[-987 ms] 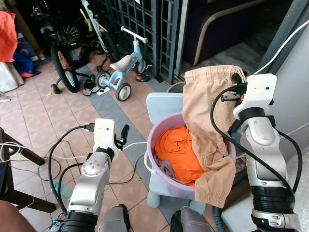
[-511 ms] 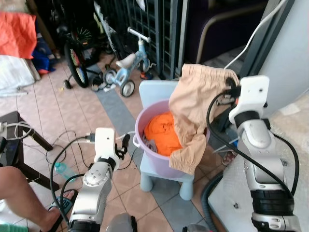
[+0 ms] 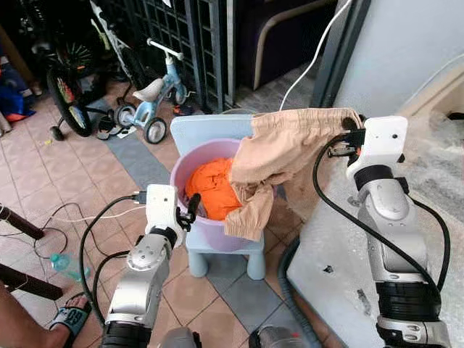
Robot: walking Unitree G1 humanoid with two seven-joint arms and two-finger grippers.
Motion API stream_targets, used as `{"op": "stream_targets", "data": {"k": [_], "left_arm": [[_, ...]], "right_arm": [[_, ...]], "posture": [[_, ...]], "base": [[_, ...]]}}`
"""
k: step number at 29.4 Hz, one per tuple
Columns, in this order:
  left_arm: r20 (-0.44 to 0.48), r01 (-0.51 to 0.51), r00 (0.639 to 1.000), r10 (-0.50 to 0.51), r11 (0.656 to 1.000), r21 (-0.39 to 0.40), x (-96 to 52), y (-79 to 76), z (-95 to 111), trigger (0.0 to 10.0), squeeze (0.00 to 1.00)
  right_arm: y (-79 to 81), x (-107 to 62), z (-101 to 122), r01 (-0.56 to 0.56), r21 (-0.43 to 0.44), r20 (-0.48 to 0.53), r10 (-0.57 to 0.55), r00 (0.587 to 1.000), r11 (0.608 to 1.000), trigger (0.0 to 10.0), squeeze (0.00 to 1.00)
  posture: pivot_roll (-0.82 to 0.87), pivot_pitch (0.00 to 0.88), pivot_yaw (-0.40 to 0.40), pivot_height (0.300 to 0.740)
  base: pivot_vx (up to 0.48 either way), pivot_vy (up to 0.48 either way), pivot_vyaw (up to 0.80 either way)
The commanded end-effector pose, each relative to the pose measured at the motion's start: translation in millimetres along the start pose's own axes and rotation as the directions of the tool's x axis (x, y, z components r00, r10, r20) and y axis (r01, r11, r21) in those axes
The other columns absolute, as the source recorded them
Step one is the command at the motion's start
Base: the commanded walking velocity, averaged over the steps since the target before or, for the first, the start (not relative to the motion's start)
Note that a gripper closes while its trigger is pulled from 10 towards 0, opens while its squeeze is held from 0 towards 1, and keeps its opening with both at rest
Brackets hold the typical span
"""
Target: Clothes washing
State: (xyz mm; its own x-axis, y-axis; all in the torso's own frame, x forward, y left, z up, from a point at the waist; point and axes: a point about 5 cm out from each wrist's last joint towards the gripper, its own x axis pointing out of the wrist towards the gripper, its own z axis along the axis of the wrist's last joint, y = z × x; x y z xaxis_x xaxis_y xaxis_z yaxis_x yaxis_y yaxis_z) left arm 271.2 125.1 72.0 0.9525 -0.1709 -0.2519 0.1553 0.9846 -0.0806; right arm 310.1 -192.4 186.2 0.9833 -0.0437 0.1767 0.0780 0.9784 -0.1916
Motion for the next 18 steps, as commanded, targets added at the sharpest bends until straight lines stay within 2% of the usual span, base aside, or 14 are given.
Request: {"op": "stream_targets", "data": {"k": [1,5,7,18], "left_arm": [[0.006,0.002,1.0,-0.002,1.0,-0.017,-1.1,0.9,2.7,10.0,0.0],[0.011,0.013,1.0,-0.013,1.0,-0.027,-0.2,-3.3,4.2,10.0,0.0],[0.003,0.016,1.0,-0.016,0.999,-0.037,-0.4,-5.3,3.7,10.0,0.0],[0.0,0.03,1.0,-0.03,0.999,-0.028,-0.2,-8.3,2.7,10.0,0.0]], "right_arm": [[-3.9,5.7,11.9,0.029,-0.012,0.057,-0.029,0.998,1.0,10.0,0.0],[-5.4,6.6,12.0,0.035,-0.017,0.057,-0.034,0.998,0.999,10.0,0.0],[-4.3,5.6,11.5,0.029,-0.017,0.055,-0.028,0.998,0.999,10.0,0.0],[-5.1,4.7,12.1,0.033,-0.024,0.063,-0.031,0.998,0.999,10.0,0.0]], "posture": [[-0.08,0.068,0.043,0.74],[-0.09,0.071,0.043,0.74],[-0.09,0.073,0.041,0.74],[-0.09,0.077,0.039,0.74]], "base": [[0.0,0.0,-0.8],[0.0,0.0,-0.8],[0.0,0.261,-0.8],[0.0,0.479,-0.8]]}}
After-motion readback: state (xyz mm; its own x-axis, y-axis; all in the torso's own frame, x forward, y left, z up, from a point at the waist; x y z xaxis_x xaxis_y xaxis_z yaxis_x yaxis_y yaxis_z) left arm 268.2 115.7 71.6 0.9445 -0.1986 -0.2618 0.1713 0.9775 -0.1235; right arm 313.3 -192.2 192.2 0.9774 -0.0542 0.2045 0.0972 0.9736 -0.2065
